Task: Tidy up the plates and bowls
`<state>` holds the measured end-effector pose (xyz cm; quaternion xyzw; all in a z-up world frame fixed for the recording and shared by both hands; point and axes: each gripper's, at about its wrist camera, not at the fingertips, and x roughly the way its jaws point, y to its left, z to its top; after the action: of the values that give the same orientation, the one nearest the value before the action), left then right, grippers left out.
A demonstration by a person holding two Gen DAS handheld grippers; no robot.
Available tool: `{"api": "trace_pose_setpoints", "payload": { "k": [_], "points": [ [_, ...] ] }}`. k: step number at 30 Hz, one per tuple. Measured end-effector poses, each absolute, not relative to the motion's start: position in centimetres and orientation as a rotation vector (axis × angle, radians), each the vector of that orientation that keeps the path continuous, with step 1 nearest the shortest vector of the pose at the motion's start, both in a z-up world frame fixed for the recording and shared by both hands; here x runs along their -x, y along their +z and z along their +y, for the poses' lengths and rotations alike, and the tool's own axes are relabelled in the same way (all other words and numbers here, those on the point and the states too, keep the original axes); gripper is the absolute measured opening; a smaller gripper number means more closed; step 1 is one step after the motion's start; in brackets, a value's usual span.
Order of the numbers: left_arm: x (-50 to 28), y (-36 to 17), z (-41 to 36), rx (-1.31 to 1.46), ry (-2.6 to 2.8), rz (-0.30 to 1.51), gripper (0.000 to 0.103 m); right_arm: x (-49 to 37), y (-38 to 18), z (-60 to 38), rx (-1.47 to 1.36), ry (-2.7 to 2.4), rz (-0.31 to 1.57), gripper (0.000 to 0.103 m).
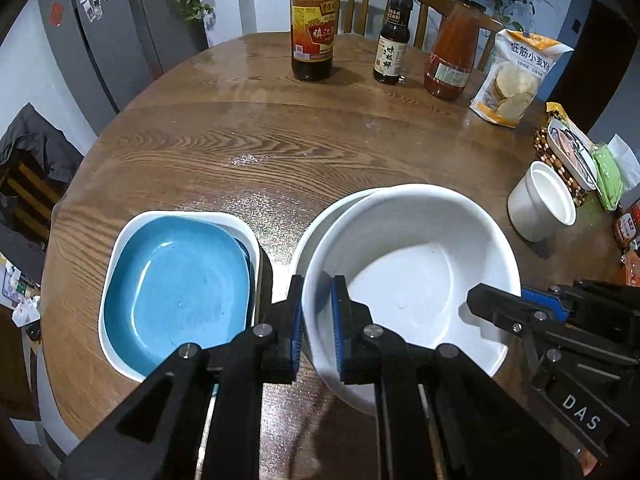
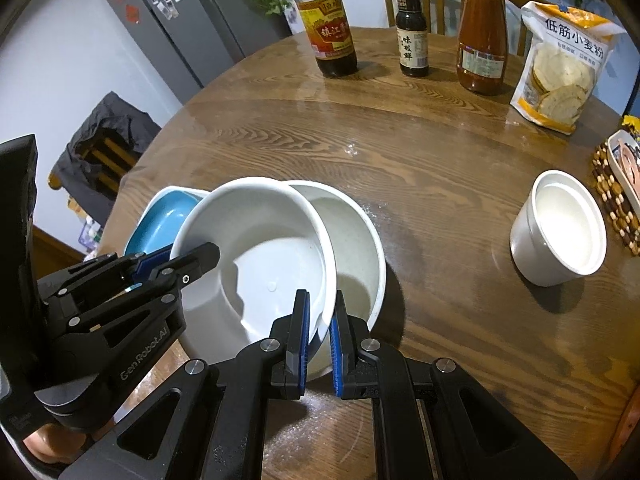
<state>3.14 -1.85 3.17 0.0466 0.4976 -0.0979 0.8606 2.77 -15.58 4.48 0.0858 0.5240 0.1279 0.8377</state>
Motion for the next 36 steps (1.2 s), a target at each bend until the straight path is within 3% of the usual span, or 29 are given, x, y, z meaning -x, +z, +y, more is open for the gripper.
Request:
{"api": "trace_pose_setpoints", "payload": {
  "k": [36],
  "points": [
    [-4.9, 1.4, -2.7, -0.178, -0.263, 1.101, 0.014, -3.6, 3.1, -15.2, -0.195, 0.203, 1.163, 0.011]
  ]
}}
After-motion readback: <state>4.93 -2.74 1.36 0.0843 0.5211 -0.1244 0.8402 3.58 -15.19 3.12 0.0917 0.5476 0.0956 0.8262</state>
